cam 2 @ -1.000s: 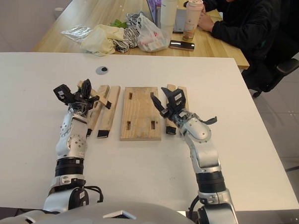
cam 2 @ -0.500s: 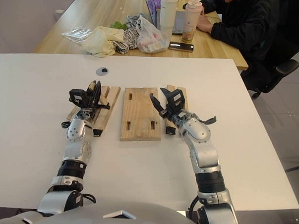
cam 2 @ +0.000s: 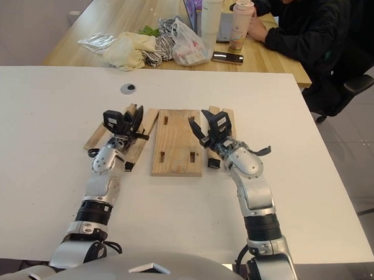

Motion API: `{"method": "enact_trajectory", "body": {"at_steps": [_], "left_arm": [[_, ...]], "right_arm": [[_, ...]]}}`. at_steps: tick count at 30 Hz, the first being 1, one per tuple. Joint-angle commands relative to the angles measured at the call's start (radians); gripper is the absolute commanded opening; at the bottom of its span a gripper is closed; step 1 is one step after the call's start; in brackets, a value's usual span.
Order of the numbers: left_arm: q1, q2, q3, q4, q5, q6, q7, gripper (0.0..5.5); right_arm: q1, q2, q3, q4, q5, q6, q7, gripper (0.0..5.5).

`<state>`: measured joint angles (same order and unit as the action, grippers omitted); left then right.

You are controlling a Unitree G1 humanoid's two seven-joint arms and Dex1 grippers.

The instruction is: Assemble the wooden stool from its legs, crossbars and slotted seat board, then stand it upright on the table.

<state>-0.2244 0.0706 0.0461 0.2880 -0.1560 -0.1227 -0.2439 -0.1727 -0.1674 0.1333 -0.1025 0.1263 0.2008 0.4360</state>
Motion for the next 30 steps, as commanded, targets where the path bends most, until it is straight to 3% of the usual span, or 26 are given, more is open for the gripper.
{"method": "enact_trajectory", "body": {"at_steps": [1,7,10,16,23,30], "left_arm": [[0.015,0.075,-0.015,-0.151,0.038,0.266,0.020,1.65],[0.102,0.101,-0.003,-0.404,-0.002,0.699,0.057,2.57],[0.105,0.105,0.007,-0.434,-0.007,0.825,0.074,2.88],[0.112,0.102,0.013,-0.451,-0.027,0.969,0.075,2.88],[0.120,0.109,0.009,-0.460,-0.033,1.013,0.063,2.88],[0.114,0.095,0.033,-0.461,-0.041,0.998,0.070,2.01]], "right_arm": [[-0.015,0.013,0.005,-0.001,0.005,0.003,-0.008,2.32],[-0.006,0.024,0.011,-0.009,0.010,0.007,-0.019,2.32],[-0.006,0.023,0.011,-0.007,0.011,0.007,-0.022,2.32],[-0.009,0.019,0.017,-0.002,0.008,0.005,-0.025,2.32],[-0.008,0.020,0.025,-0.005,0.008,0.008,-0.033,2.32],[-0.008,0.020,0.021,-0.008,0.010,0.010,-0.037,2.32]]}}
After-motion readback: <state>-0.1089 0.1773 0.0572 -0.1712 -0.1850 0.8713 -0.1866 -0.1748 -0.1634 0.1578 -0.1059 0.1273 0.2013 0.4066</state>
